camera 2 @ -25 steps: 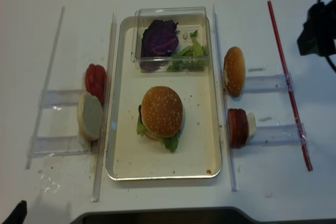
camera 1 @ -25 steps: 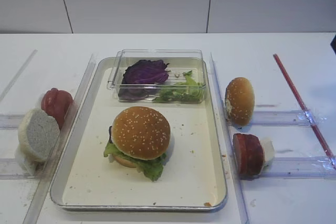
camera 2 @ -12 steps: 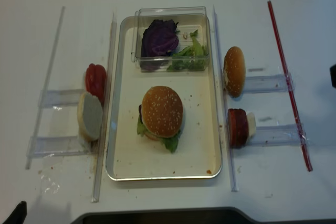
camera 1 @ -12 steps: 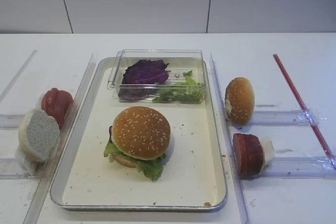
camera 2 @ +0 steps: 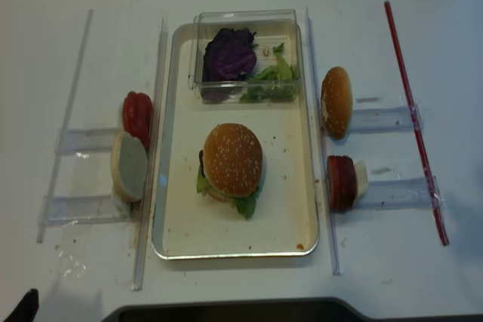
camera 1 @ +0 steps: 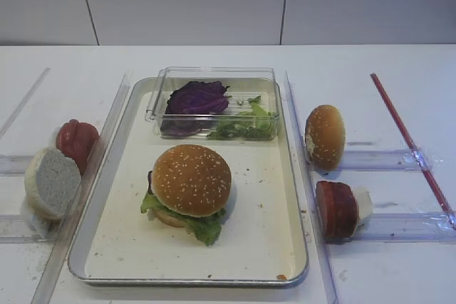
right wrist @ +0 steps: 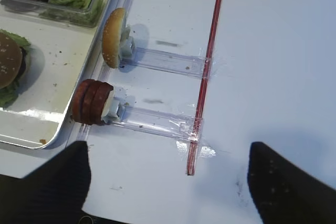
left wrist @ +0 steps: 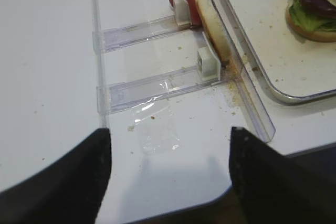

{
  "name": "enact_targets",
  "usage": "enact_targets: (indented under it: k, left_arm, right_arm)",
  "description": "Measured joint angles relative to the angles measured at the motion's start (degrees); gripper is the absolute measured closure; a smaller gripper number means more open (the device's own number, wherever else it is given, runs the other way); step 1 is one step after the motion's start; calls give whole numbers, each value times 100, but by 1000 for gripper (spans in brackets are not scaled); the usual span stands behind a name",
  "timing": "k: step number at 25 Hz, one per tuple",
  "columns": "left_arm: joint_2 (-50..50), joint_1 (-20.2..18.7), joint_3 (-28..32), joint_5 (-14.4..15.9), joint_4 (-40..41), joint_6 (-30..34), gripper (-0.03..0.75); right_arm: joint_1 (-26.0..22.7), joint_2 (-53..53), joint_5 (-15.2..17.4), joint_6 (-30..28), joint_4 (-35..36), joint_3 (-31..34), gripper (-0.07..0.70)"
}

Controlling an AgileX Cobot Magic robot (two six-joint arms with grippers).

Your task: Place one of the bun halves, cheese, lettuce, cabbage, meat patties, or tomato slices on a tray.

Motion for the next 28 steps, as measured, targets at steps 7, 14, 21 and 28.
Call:
enact_targets:
  k: [7,14,21,28]
  left_arm:
    - [0,0,0,0,0,0,276]
    - [0,0,0,0,0,0,276]
    - [0,0,0,0,0,0,276]
    - [0,0,0,0,0,0,276]
  right_arm:
    - [0,-566,9,95,0,387,17]
    - [0,-1093,22,137,-13,856,17]
    - [-3,-1817,22,173,-83,1169,17]
    - [-13,-2637,45,286,-122,1616,17]
